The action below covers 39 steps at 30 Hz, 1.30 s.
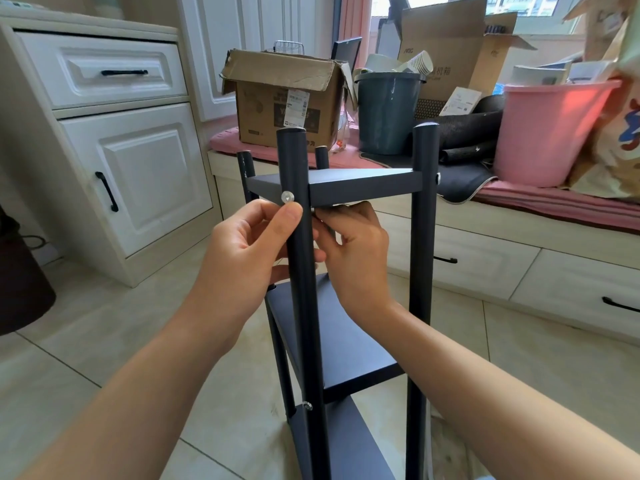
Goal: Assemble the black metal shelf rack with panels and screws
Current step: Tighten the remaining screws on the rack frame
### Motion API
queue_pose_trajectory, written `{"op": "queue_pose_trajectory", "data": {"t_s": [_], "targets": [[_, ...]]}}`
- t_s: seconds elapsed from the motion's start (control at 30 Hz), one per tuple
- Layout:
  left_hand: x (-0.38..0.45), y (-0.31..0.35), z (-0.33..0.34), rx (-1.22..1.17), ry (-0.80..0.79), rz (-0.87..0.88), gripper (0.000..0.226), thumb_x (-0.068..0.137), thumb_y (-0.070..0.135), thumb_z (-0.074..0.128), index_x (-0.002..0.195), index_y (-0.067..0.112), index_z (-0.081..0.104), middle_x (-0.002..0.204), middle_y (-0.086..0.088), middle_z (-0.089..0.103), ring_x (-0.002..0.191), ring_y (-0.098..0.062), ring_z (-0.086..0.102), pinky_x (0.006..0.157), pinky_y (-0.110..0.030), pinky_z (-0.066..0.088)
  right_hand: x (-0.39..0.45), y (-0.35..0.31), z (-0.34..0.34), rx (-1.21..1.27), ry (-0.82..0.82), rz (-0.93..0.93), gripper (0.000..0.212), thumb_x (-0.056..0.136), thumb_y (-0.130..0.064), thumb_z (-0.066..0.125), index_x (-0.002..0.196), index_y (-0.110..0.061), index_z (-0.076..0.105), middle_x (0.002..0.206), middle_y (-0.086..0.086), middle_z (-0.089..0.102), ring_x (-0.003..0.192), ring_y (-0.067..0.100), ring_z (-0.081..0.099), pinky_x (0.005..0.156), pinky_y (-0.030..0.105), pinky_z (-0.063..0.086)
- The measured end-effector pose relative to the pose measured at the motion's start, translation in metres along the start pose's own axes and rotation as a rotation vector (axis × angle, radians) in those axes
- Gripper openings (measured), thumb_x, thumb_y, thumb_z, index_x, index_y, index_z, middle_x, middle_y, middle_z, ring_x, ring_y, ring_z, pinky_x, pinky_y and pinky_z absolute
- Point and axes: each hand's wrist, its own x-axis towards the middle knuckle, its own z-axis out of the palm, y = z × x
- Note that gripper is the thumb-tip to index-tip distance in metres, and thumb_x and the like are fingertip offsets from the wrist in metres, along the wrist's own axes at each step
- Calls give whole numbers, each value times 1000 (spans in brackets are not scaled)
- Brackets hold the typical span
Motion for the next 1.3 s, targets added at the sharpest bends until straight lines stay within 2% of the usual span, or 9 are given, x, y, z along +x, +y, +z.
{"op": "queue_pose_trajectory", "data": {"t_s": [0.17, 0.37, 0.5, 0.6, 0.67, 0.73, 0.87, 1.1, 1.3], "targets": [[1, -1, 0, -10, 0, 10, 42, 77, 49, 65, 98, 12, 66, 91, -10, 75, 81, -30, 75, 67, -29, 60, 0, 0, 3, 27, 13, -6, 12, 87, -9, 67, 91, -4, 77, 86, 5, 74, 92, 32, 60, 77, 42, 53], [2, -4, -1, -2, 3, 20, 42, 78, 50, 64, 100, 15, 67, 93, -9, 76, 83, -31, 75, 70, -33, 62, -4, -4, -5, -17, -112, 74, 12, 92, -9, 65, 86, -6, 76, 79, 1, 71, 85, 19, 51, 73, 21, 36], [3, -6, -1, 10, 14, 21, 42, 79, 53, 64, 99, 16, 67, 93, -9, 76, 83, -29, 76, 71, -33, 62, -13, -7, -19, 40, -224, 255, 16, 96, -15, 61, 96, -18, 77, 81, -16, 66, 87, 11, 49, 73, 17, 37], [4, -6, 0, 20, 24, 19, 44, 80, 54, 62, 100, 15, 66, 93, -7, 76, 83, -28, 76, 72, -34, 62, -17, -10, -32, 165, -276, 462, 18, 98, -20, 58, 100, -23, 76, 87, -11, 71, 89, 8, 59, 77, 15, 46], [5, -5, 2, 32, 43, 23, 42, 82, 53, 61, 101, 16, 66, 92, -4, 76, 81, -26, 76, 69, -31, 62, -20, -13, -41, 232, -287, 559, 18, 99, -21, 57, 95, -21, 74, 83, -6, 72, 82, 9, 62, 70, 13, 47], [4, -5, 4, 31, 70, 30, 41, 84, 52, 61, 100, 15, 66, 91, -4, 77, 81, -25, 76, 68, -32, 62, -21, -18, -49, 312, -278, 665, 18, 99, -18, 56, 90, -19, 72, 83, -3, 74, 79, 9, 63, 68, 18, 48], [4, -5, 8, 34, 131, 23, 34, 93, 44, 61, 101, 12, 67, 90, -4, 76, 81, -23, 76, 71, -37, 63, -29, -31, -55, 510, -351, 931, 19, 103, -15, 48, 100, -7, 65, 91, 6, 77, 87, 22, 71, 83, 36, 55], [0, -6, 18, 17, 272, 47, 30, 98, 38, 59, 99, 9, 66, 82, -2, 76, 74, -22, 75, 65, -29, 61, -37, -46, -46, 777, -386, 1179, 20, 107, -19, 39, 96, -11, 53, 95, 13, 76, 88, 25, 74, 82, 40, 59], [-3, -4, 18, 18, 317, 65, 33, 99, 37, 57, 102, 5, 66, 82, -7, 75, 72, -19, 74, 59, -19, 55, -41, -51, -35, 958, -471, 1250, 18, 109, -20, 31, 93, -16, 40, 88, 12, 75, 81, 24, 73, 67, 37, 53]]}}
